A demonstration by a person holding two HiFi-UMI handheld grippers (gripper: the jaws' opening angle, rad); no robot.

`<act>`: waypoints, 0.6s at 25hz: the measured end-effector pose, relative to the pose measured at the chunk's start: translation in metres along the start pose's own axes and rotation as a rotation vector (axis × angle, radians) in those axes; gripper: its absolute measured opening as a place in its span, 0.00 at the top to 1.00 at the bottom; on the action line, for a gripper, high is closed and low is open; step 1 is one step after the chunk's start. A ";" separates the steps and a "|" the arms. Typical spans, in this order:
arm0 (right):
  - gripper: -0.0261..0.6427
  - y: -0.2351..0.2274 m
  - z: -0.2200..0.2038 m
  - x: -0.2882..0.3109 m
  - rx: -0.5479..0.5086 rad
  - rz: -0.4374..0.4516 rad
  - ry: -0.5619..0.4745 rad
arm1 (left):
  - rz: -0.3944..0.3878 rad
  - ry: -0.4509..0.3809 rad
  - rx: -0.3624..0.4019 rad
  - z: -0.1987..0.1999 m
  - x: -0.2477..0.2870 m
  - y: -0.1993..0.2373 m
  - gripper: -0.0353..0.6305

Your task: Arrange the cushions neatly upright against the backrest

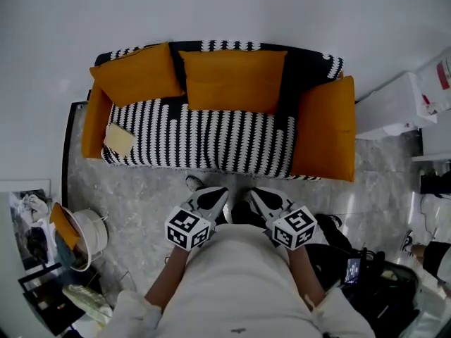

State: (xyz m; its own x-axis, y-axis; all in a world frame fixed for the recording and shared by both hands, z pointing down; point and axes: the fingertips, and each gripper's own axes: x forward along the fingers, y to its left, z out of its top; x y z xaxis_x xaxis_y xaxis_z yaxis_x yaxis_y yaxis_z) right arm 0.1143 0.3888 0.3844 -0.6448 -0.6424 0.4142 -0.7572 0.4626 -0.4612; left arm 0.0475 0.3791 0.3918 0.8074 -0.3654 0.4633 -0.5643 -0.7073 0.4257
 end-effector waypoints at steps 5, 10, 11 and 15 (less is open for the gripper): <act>0.95 -0.008 -0.003 -0.008 0.010 -0.024 -0.008 | -0.014 0.009 0.010 0.001 0.007 -0.005 0.93; 0.95 -0.014 -0.002 -0.011 0.005 -0.028 -0.007 | -0.019 0.018 0.018 0.003 0.015 -0.008 0.93; 0.95 -0.015 -0.002 -0.011 0.003 -0.029 -0.006 | -0.019 0.019 0.020 0.004 0.017 -0.008 0.93; 0.95 -0.019 -0.002 -0.013 -0.005 -0.026 0.003 | -0.018 0.019 0.022 0.005 0.021 -0.010 0.93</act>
State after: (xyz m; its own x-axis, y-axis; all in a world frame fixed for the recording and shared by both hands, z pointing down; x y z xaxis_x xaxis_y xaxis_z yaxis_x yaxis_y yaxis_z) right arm 0.1369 0.3901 0.3896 -0.6248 -0.6525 0.4287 -0.7745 0.4485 -0.4461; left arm 0.0711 0.3754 0.3929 0.8137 -0.3414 0.4704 -0.5458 -0.7271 0.4165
